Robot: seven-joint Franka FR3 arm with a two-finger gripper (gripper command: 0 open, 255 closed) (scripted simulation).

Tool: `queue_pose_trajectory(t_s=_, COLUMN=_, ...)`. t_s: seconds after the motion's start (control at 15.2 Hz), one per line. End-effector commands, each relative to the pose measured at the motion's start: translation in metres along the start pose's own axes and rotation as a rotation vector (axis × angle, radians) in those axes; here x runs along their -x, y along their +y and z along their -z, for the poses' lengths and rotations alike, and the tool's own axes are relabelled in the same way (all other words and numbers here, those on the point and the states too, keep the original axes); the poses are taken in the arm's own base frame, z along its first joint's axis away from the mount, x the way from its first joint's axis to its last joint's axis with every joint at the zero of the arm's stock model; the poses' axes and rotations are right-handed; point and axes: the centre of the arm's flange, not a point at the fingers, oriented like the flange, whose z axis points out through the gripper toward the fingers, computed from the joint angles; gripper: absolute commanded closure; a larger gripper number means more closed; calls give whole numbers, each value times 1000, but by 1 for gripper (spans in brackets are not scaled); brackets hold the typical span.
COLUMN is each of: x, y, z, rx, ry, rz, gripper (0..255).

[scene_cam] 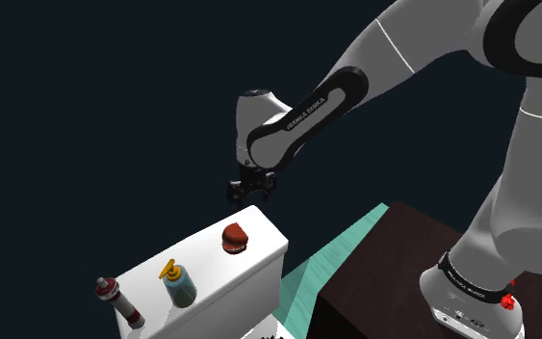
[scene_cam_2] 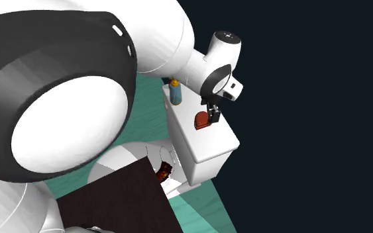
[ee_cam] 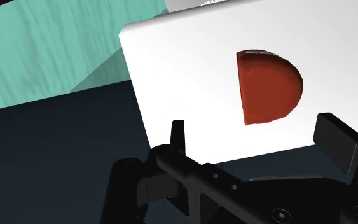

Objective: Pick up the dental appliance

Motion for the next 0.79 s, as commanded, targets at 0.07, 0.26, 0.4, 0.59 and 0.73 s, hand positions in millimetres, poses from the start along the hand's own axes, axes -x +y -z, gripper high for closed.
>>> queue_pose_trajectory(t_s=0.07, x=-15, y=-22, z=-30, rx=-2, ry=-6, rz=-16, gripper=0)
queue_pose_trajectory(t_s=0.26, x=-29, y=-43, z=-61, rx=-4, ry=-13, rz=-31, gripper=0)
queue_pose_trajectory(t_s=0.4, x=-39, y=-57, z=-82, rx=-5, ry=-17, rz=-41, gripper=0)
queue_pose_trajectory(t_s=0.59, x=-42, y=-59, z=-97, rx=-5, ry=-18, rz=-44, gripper=0)
queue_pose_trajectory(t_s=0.73, x=-43, y=-58, z=-108, rx=-5, ry=-18, rz=-44, gripper=0)
